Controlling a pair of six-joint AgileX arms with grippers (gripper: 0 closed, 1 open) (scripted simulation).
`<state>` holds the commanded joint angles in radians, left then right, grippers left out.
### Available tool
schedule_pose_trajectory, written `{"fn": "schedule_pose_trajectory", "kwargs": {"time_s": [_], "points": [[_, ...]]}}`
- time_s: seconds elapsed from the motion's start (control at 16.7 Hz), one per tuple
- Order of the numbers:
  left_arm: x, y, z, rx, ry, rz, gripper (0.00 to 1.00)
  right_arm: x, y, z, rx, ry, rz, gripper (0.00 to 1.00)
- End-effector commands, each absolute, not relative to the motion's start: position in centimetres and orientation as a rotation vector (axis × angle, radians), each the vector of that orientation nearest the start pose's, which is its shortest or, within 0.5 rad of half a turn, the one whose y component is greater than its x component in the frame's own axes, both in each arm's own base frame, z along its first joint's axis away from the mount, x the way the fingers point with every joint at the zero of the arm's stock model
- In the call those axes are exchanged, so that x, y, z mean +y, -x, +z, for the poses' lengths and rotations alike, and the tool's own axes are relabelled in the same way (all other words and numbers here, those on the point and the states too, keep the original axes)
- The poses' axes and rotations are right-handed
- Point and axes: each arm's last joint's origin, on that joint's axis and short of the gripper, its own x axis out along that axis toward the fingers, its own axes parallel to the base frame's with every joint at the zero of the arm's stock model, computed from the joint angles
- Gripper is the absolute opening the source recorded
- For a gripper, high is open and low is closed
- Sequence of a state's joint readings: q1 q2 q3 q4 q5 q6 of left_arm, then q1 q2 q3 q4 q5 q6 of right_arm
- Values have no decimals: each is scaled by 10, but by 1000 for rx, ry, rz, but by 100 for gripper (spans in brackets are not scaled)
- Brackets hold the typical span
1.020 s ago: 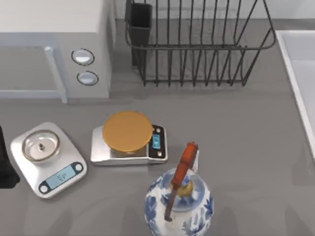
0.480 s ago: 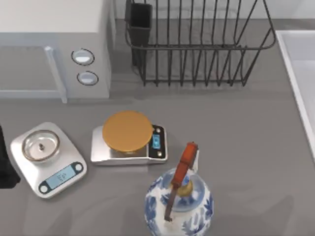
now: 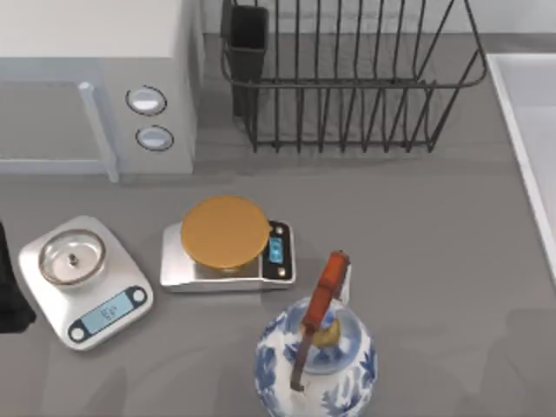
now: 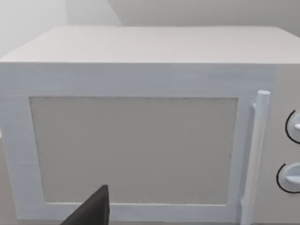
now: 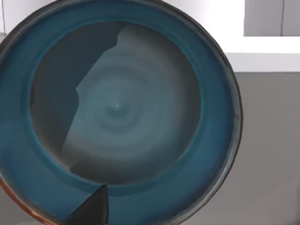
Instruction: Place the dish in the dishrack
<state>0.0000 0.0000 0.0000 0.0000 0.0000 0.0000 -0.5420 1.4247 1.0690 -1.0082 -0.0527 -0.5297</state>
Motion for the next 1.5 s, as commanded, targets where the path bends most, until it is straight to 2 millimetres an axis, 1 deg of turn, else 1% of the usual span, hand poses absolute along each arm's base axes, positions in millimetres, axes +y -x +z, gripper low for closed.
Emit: {"fn": "schedule_pose_trajectory", "kwargs": {"time_s": [0.12, 0.24, 0.54, 0.66, 0.78, 1.08, 1.2, 1.32, 1.5], "points": [[-1, -106, 160, 0, 0, 0, 100, -147, -232, 233, 1431, 13, -25, 100], [-1, -106, 160, 0, 0, 0, 100, -157, -236, 231, 1464, -4, -11, 100], [-1, -106, 160, 0, 0, 0, 100, -157, -237, 232, 1467, -3, -7, 100], [-1, -106, 160, 0, 0, 0, 100, -158, -238, 227, 1470, -6, -7, 100], [-1, -106, 160, 0, 0, 0, 100, -159, -241, 212, 1473, -9, -6, 100], [-1, -106, 160, 0, 0, 0, 100, -160, -248, 154, 1463, -4, -11, 100], [-1, -106, 160, 0, 0, 0, 100, -159, -248, 138, 1467, -6, -9, 100], [-1, -106, 160, 0, 0, 0, 100, -159, -247, 132, 1469, -7, -8, 100], [-1, -106, 160, 0, 0, 0, 100, -159, -247, 132, 1469, -7, -8, 100]]}}
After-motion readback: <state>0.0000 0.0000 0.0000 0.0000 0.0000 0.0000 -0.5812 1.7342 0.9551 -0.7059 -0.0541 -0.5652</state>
